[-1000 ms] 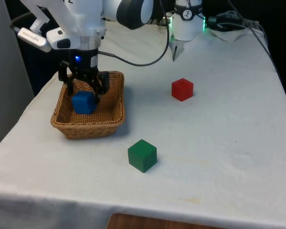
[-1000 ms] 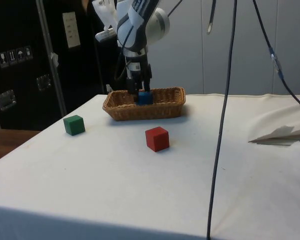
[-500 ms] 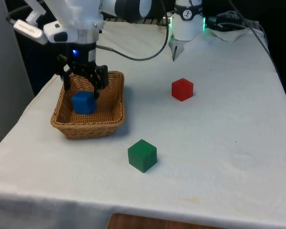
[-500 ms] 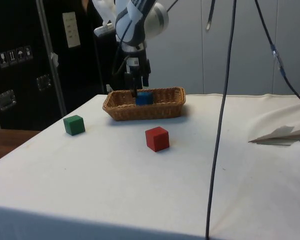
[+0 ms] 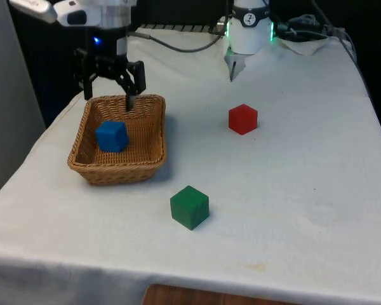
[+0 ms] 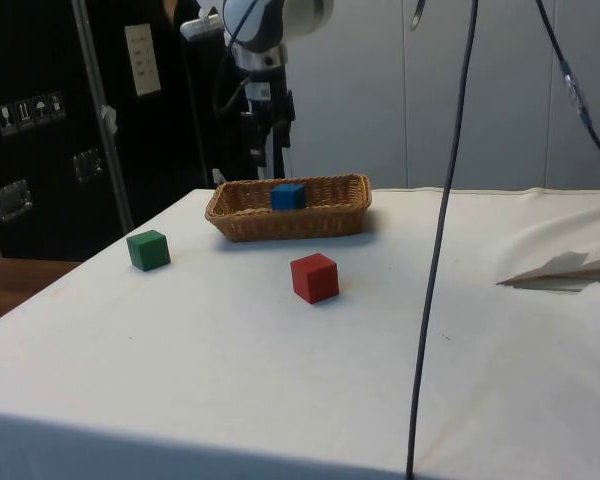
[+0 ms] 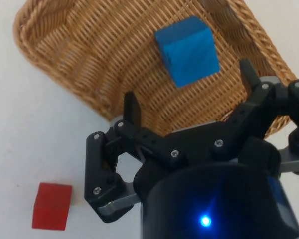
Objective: Pick up the blue cube and place it into the basket.
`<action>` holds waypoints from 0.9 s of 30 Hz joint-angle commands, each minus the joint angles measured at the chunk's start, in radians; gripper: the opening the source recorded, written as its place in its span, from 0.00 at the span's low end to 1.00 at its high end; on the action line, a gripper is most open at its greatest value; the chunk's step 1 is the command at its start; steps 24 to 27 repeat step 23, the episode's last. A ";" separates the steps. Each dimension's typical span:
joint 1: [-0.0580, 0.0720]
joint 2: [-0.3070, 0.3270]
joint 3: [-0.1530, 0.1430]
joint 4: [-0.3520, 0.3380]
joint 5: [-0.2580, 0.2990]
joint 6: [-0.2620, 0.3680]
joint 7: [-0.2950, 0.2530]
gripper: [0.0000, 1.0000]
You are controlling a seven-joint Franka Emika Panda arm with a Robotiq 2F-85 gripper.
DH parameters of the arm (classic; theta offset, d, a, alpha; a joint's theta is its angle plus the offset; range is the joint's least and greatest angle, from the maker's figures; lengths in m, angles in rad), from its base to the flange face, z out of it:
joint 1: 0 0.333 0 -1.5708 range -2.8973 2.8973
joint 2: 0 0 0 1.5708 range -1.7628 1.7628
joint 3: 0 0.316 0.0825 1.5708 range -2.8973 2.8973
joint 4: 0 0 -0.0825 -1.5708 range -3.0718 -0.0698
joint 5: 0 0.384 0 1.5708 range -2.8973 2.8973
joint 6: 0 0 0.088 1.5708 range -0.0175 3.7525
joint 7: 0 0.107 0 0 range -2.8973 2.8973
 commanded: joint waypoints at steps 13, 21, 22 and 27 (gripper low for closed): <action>0.038 -0.074 0.003 0.003 -0.016 -0.068 0.032 1.00; 0.062 -0.103 0.022 0.011 -0.032 -0.092 0.069 1.00; 0.064 -0.106 0.024 0.012 -0.033 -0.095 0.072 1.00; 0.056 -0.102 0.027 0.010 -0.025 -0.084 0.062 1.00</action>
